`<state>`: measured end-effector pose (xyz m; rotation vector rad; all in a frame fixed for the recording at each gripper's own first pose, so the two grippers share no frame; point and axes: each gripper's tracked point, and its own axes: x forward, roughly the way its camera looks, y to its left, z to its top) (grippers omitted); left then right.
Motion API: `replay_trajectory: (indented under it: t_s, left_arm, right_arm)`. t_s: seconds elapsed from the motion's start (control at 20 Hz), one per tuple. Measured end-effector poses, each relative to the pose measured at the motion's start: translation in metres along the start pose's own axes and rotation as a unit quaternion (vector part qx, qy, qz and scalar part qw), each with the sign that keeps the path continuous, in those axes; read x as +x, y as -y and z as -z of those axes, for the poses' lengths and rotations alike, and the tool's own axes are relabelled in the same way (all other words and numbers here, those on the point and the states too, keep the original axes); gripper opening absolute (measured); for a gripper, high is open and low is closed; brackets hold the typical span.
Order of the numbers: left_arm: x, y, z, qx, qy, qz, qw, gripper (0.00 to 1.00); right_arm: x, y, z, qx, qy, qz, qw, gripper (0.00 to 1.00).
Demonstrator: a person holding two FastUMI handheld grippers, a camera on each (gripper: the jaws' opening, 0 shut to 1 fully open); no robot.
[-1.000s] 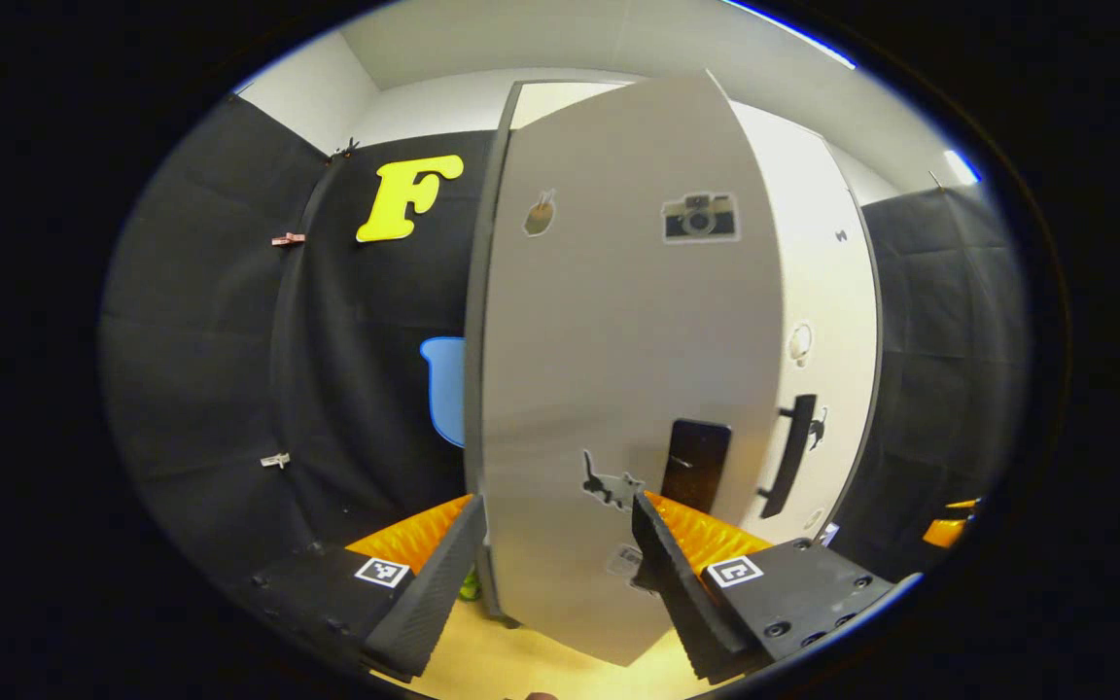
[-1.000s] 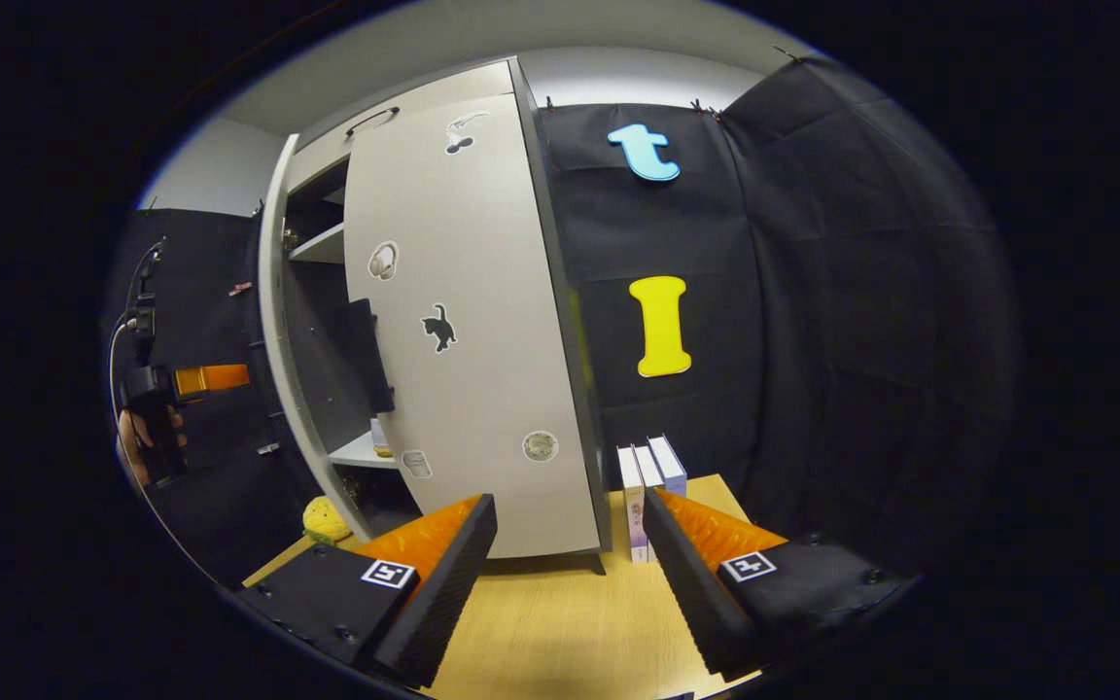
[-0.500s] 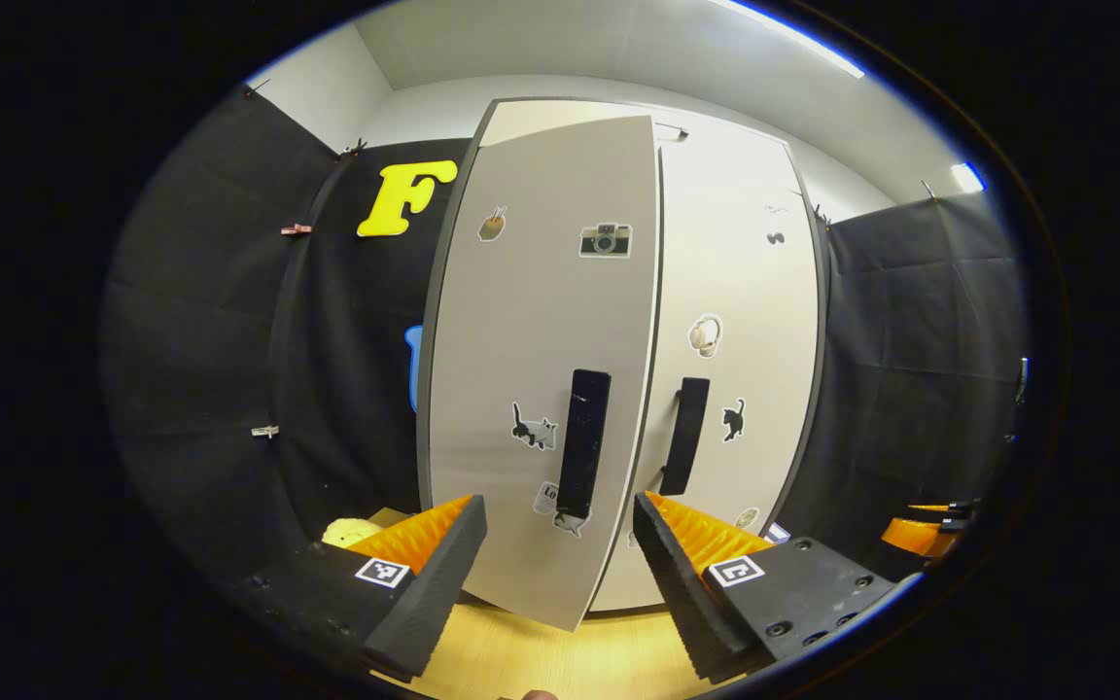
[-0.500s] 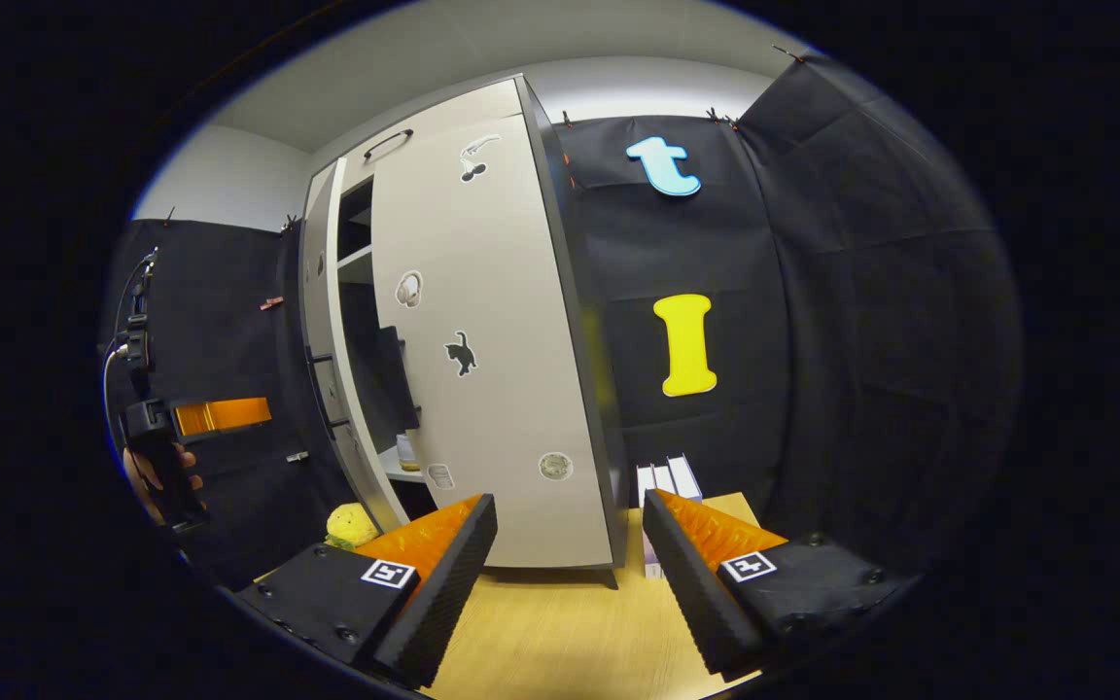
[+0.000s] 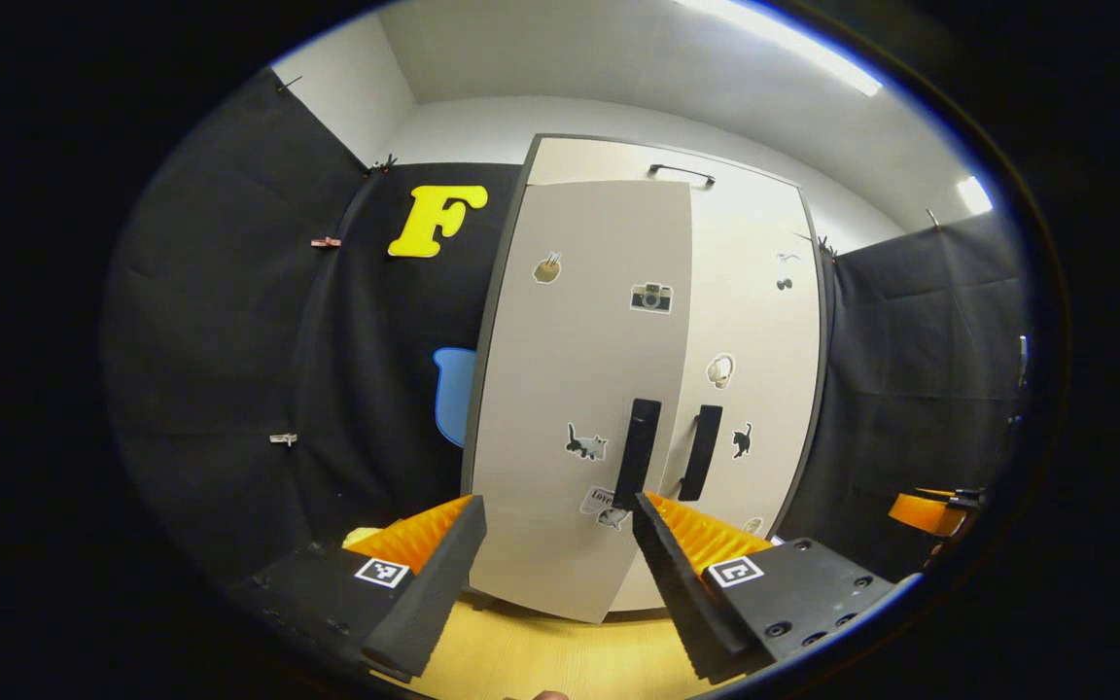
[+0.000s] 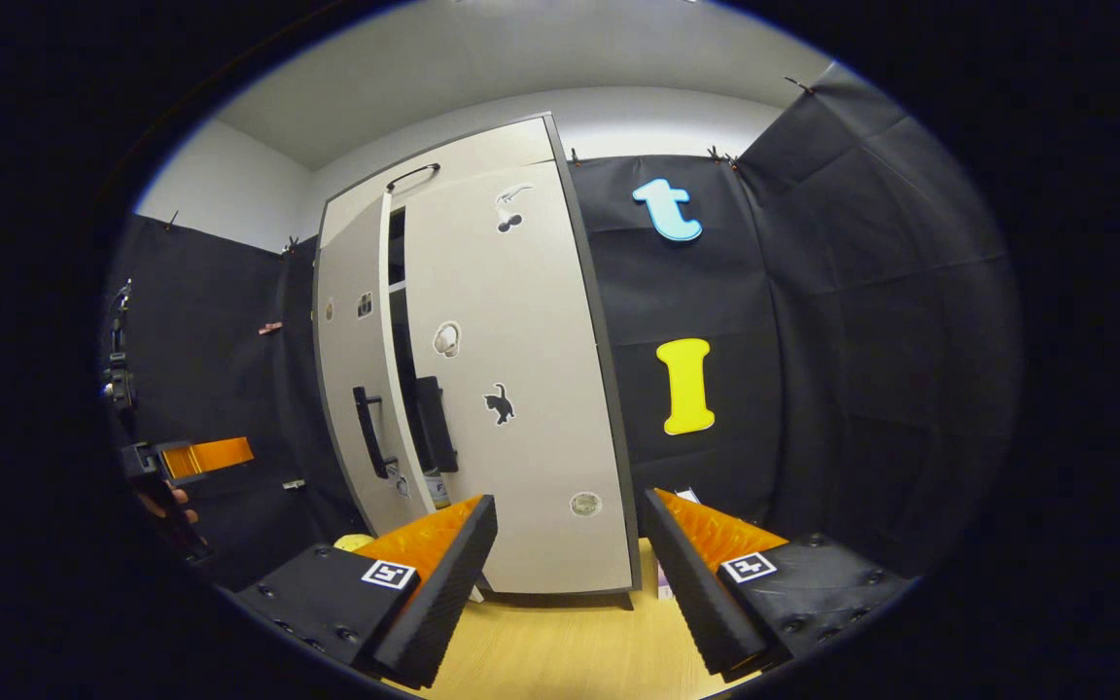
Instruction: Grab one shoe with the right hand and put it into the shoe cabinet, grab the other shoe with the left hand and put it into the shoe cabinet; then close the right door with the right hand and the left door with the left hand.
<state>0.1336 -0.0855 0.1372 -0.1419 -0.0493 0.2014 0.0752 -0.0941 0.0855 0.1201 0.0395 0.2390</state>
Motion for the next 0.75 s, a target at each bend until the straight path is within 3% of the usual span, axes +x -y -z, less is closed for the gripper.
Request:
replay_trajectory:
  t_s: [0.75]
  left_arm:
    - [-0.056, -0.022, 0.040, 0.020, -0.016, 0.030, 0.999, 0.95]
  right_arm:
    - [-0.052, -0.045, 0.037, -0.020, 0.006, 0.021, 1.000, 0.98]
